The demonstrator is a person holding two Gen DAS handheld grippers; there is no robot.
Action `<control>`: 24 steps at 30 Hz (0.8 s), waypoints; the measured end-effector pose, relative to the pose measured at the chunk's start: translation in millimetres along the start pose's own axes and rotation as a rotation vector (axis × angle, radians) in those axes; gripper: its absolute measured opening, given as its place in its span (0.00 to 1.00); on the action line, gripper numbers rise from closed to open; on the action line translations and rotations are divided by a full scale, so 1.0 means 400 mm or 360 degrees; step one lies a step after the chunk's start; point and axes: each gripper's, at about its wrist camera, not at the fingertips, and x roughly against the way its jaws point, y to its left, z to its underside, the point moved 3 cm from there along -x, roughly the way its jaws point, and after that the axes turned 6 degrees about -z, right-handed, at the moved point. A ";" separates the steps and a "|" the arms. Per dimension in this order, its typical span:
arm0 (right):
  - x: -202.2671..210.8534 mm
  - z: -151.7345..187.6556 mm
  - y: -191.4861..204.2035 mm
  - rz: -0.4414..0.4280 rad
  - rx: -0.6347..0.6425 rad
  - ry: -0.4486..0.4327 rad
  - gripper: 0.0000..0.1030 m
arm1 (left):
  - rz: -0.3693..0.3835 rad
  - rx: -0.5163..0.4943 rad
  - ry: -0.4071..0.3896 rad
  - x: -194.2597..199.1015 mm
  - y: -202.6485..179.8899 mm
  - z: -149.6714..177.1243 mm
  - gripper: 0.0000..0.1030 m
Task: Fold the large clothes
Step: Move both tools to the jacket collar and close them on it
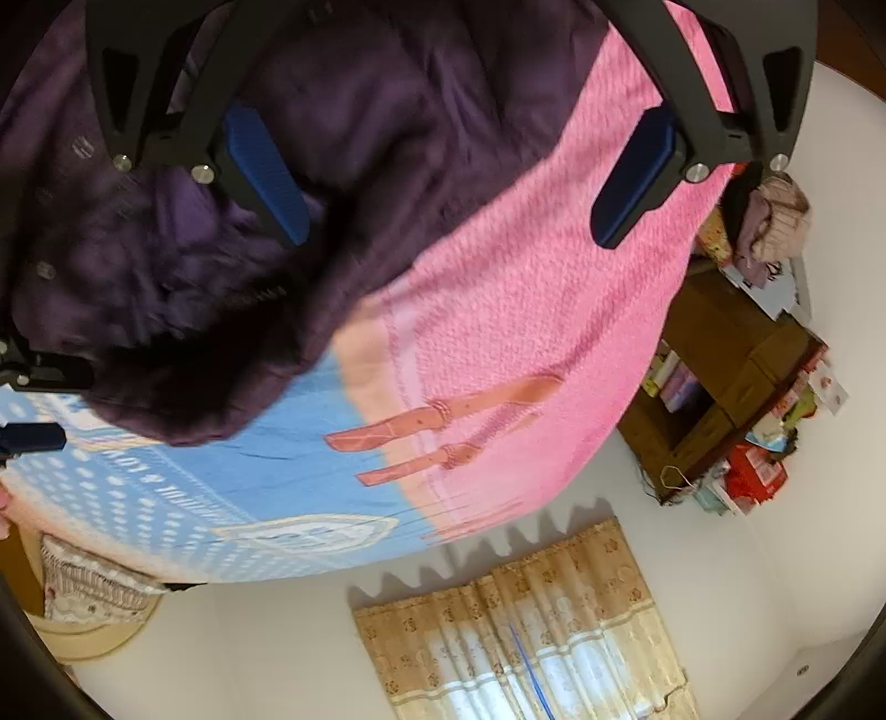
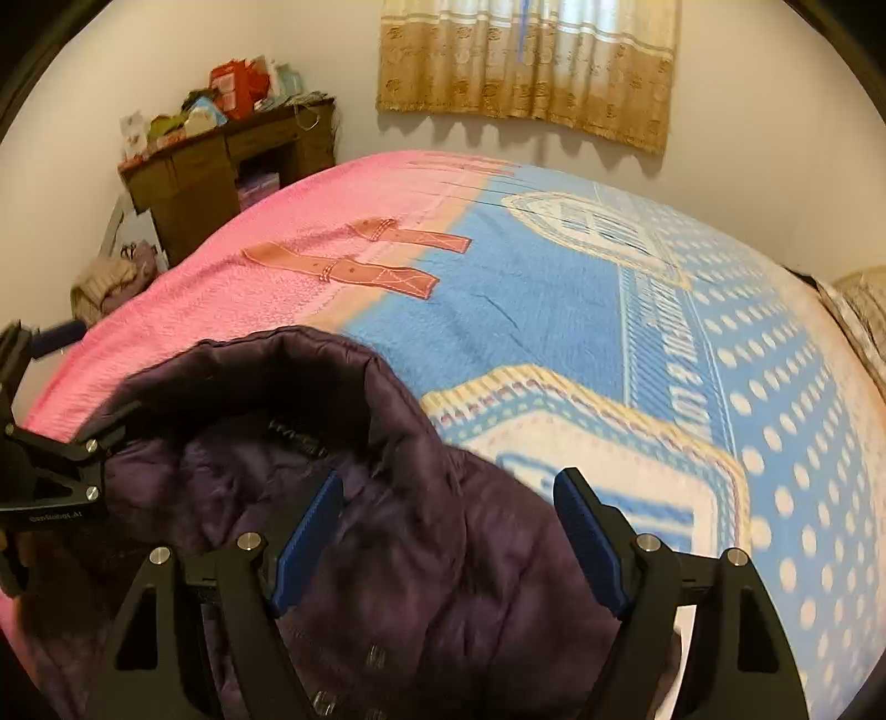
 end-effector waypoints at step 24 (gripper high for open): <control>0.100 0.194 0.057 0.0034 0.0297 0.0072 0.09 | 0.0219 -0.0371 -0.0237 0.194 -0.048 0.154 0.10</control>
